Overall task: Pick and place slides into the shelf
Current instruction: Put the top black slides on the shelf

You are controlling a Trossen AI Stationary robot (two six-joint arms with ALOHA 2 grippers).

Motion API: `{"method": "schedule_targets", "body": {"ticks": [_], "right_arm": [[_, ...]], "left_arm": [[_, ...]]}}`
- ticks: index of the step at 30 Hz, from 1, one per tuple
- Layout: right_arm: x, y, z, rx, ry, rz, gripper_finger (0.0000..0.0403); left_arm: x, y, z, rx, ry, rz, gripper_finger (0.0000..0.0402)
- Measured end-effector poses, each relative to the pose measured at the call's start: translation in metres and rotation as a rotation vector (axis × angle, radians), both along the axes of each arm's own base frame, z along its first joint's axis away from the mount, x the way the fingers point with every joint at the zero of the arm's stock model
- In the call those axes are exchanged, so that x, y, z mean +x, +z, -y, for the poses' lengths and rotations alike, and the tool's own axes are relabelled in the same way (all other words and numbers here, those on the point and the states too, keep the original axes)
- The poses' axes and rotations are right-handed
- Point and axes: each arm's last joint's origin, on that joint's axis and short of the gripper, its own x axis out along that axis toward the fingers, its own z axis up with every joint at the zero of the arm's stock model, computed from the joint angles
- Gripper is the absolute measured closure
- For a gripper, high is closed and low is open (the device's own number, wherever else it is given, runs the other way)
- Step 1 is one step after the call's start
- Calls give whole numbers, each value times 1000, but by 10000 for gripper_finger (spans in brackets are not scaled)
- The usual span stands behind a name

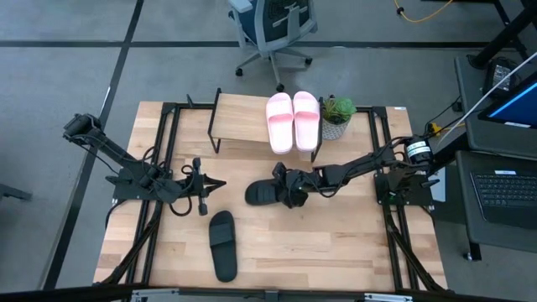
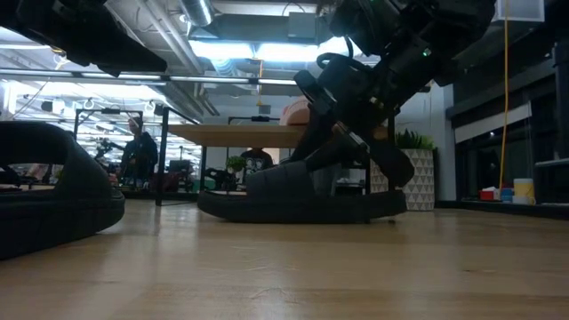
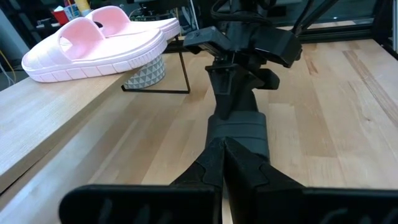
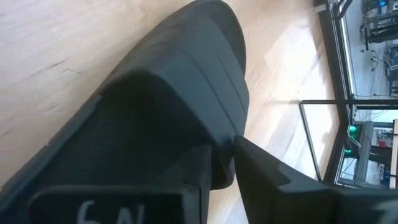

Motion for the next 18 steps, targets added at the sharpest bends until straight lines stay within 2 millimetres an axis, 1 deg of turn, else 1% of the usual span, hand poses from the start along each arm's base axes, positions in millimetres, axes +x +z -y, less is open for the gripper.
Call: {"method": "schedule_targets", "body": {"ticks": [3, 7, 8, 11, 15, 18], "right_arm": [[0, 0, 0, 5, -3, 1, 349], [0, 0, 0, 42, -36, 10, 387], [0, 0, 0, 46, -40, 11, 391], [1, 1, 2, 49, -103, 32, 392], [1, 3, 6, -45, -231, 55, 396], [4, 8, 8, -33, -307, 96, 397]], "left_arm": [[0, 0, 0, 0, 0, 0, 398], [0, 0, 0, 0, 0, 0, 398], [0, 0, 0, 0, 0, 0, 398], [0, 0, 0, 0, 0, 0, 398], [0, 0, 0, -1, 0, 0, 398], [0, 0, 0, -1, 0, 1, 398]]}}
